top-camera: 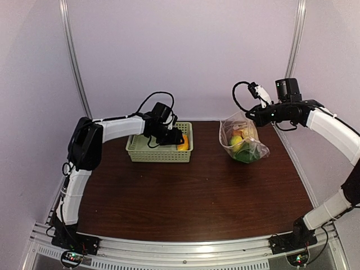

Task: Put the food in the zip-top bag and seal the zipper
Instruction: Pick up the fake fruit from the bin.

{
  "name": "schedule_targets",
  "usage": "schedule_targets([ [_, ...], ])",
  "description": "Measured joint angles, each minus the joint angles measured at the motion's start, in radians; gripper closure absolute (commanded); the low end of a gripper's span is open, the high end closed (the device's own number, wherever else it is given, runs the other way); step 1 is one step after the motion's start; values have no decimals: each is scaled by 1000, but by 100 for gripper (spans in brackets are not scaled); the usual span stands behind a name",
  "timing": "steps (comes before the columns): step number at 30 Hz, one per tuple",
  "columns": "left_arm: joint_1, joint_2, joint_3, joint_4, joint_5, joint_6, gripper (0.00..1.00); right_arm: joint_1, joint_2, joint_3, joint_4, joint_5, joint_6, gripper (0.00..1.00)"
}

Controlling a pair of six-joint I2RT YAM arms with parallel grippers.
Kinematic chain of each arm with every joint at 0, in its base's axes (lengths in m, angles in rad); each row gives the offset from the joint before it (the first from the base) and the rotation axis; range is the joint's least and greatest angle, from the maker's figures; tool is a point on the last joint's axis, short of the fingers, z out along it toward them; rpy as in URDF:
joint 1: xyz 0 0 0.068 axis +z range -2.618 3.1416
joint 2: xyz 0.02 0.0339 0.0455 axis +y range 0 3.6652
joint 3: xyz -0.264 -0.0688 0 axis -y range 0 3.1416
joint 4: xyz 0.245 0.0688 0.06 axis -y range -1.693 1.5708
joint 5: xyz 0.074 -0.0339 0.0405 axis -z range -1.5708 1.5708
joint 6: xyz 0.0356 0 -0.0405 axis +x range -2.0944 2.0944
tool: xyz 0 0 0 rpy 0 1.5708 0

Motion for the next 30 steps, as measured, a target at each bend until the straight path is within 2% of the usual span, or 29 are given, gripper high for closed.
schedule_targets([
  [6, 0, 36, 14, -4, 37, -31, 33, 0, 0, -9, 6, -8, 7, 100],
  [20, -10, 134, 89, 22, 87, -84, 45, 0, -7, -16, 8, -11, 14, 100],
  [30, -11, 139, 96, 25, 78, -96, 66, 0, -23, -34, 8, -11, 13, 100],
])
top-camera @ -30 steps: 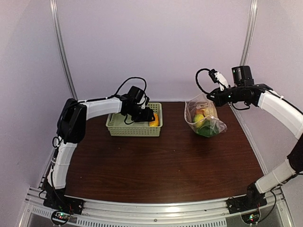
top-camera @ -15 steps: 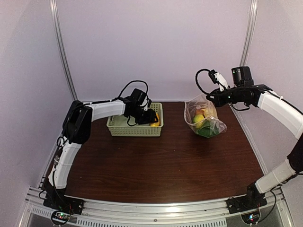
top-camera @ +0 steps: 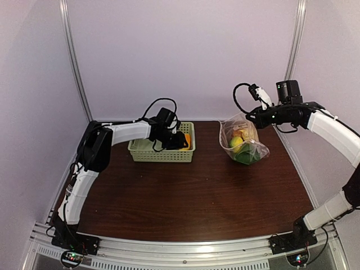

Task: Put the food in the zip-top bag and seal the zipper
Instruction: Pick up the fake fruit from the bin, then place the fake fruit in the zipper food storage bag.

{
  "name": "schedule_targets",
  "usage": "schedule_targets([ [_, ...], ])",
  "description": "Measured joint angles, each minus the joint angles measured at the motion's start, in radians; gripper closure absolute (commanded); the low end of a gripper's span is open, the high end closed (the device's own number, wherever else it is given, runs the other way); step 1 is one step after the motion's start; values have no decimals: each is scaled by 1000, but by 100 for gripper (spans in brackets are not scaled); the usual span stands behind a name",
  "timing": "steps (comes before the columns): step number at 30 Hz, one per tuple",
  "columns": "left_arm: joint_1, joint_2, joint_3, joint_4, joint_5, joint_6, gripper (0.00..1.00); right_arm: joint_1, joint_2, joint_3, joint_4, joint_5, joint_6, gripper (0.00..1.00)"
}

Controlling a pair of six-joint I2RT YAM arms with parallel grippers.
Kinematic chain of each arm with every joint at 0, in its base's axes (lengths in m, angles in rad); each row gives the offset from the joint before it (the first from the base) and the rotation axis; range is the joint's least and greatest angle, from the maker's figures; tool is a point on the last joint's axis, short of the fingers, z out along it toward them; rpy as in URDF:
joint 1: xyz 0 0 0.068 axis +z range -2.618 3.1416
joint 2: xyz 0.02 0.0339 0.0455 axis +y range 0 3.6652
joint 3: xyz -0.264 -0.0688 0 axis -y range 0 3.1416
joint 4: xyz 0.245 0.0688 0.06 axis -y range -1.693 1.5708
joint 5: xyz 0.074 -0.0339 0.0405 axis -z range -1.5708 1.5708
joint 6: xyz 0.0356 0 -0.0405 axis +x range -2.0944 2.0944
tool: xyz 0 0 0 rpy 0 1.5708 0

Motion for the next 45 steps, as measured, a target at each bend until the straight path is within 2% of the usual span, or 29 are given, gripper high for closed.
schedule_targets([
  [4, -2, -24, -14, -7, -38, 29, 73, 0, -5, -9, 3, 0, 0, 100],
  [11, -3, -219, -77, -31, -88, 116, 74, 0, -8, -13, 5, 4, -4, 100],
  [16, -18, -396, -83, -19, 34, 189, 76, 0, -8, -14, 6, 7, -4, 100],
  [20, -89, -464, -79, 11, 182, 272, 76, 0, 5, -4, 1, 6, -4, 100],
  [26, -222, -412, -40, 19, 370, 307, 78, 11, 57, 51, -17, 5, 3, 100],
  [31, -246, -330, 0, 21, 442, 267, 79, 34, 68, 80, -39, 7, 4, 100],
  [38, -236, -240, 31, 23, 457, 126, 85, 66, 59, 82, -55, -5, -4, 100],
  [45, -205, -222, 35, 24, 410, -26, 87, 112, 17, 64, -65, -18, -49, 100],
])
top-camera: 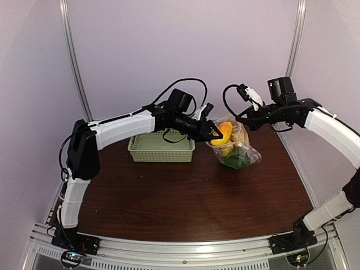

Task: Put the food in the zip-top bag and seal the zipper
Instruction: Place the fake fruit in the zipper food storage bag.

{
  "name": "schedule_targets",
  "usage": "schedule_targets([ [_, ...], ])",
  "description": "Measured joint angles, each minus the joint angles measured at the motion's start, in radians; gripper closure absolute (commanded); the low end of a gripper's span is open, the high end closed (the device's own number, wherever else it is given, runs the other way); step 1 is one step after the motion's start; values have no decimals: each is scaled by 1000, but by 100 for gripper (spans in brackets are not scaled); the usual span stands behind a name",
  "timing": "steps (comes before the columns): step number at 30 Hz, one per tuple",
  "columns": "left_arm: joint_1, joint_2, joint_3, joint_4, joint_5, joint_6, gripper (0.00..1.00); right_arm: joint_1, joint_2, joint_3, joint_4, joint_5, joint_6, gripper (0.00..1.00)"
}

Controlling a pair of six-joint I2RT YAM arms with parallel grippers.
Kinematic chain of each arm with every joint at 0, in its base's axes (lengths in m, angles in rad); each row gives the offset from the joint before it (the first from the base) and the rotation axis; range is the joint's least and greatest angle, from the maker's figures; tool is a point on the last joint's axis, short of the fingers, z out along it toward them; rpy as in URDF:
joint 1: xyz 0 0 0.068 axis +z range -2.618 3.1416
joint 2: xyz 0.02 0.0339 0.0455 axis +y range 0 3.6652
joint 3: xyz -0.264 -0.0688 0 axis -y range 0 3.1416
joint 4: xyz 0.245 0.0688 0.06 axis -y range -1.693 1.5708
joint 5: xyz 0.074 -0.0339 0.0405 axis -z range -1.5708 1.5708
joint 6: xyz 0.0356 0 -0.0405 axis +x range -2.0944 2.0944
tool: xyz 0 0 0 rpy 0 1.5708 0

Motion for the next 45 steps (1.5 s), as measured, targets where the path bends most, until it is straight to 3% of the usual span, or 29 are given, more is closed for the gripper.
schedule_targets([
  [10, 26, 101, 127, 53, -5, -156, 82, 47, -16, -6, -10, -31, -26, 100],
  [13, 26, 144, 165, 63, 8, -186, 69, 47, -2, -5, -5, -31, -8, 100],
  [15, 26, 157, 166, 63, 10, -198, 53, 48, 13, -5, 0, -31, 3, 100],
  [17, 24, 160, 166, 63, 11, -202, 44, 48, 26, -5, 5, -31, 11, 100],
  [25, 26, 160, 173, 64, 51, -171, 31, 47, 42, 11, 16, 0, 27, 100],
  [30, 37, 148, 164, 63, 83, -142, 29, 34, 42, 12, 22, 27, 27, 100],
  [34, 54, 68, 103, 51, 83, -91, 39, 21, 42, 12, 26, 37, 27, 100],
  [40, 62, -203, -107, 76, -116, 13, 44, 18, 42, 12, 29, 44, 27, 100],
  [45, 60, -253, -135, 98, -254, 28, 46, 18, 42, 12, 30, 43, 27, 100],
])
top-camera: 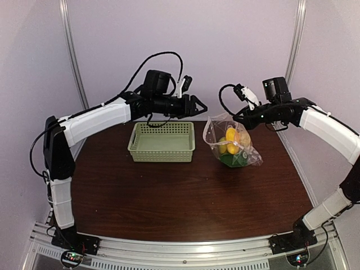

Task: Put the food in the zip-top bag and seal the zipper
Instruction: Place the fake fruit in the zipper food storage bag, then adjust the zipper food storage bag at the center of the board.

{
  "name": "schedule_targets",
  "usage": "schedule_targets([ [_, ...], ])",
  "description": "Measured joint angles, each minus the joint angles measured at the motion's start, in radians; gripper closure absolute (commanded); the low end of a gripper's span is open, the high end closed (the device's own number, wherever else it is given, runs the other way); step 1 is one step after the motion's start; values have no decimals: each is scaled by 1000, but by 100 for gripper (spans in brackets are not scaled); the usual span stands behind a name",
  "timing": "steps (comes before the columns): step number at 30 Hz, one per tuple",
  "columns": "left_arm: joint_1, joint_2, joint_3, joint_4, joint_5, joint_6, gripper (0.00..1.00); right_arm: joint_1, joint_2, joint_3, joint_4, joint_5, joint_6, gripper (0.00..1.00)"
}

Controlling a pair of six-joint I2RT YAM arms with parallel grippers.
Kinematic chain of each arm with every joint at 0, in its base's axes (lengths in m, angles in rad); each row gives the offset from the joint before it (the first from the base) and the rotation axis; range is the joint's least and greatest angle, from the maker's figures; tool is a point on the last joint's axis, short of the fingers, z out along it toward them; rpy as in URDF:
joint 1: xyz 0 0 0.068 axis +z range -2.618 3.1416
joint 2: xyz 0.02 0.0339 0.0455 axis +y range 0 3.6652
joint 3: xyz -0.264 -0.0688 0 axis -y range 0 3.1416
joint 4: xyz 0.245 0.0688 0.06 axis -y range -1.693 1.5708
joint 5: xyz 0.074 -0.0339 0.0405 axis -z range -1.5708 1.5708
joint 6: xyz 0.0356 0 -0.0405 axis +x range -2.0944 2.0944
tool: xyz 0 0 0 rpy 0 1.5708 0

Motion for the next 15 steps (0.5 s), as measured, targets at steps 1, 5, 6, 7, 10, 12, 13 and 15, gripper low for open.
schedule_targets([
  [1, -2, 3, -19, 6, -18, -4, 46, 0, 0, 0, 0, 0, 0, 100],
  [5, -17, 42, -70, -3, -81, -30, 50, 0, 0, 0, 1, 0, 0, 100],
  [6, -23, 57, -74, -8, -95, -37, 51, 0, 0, 0, 1, -1, 0, 100],
  [7, -27, 72, -75, -11, -105, -45, 52, 0, 0, 0, 1, -1, 0, 100],
  [10, -35, 105, -74, -21, -118, -56, 61, 0, 0, 0, 2, -1, 0, 100],
  [12, -37, 130, -61, -25, -114, -61, 69, 0, 0, -2, 4, -1, 0, 100],
  [13, -37, 141, -52, -25, -111, -65, 76, 0, 0, -2, 5, -1, 0, 100],
  [15, -37, 166, -32, -24, -102, -72, 90, 0, 0, -3, 5, -1, 0, 100],
])
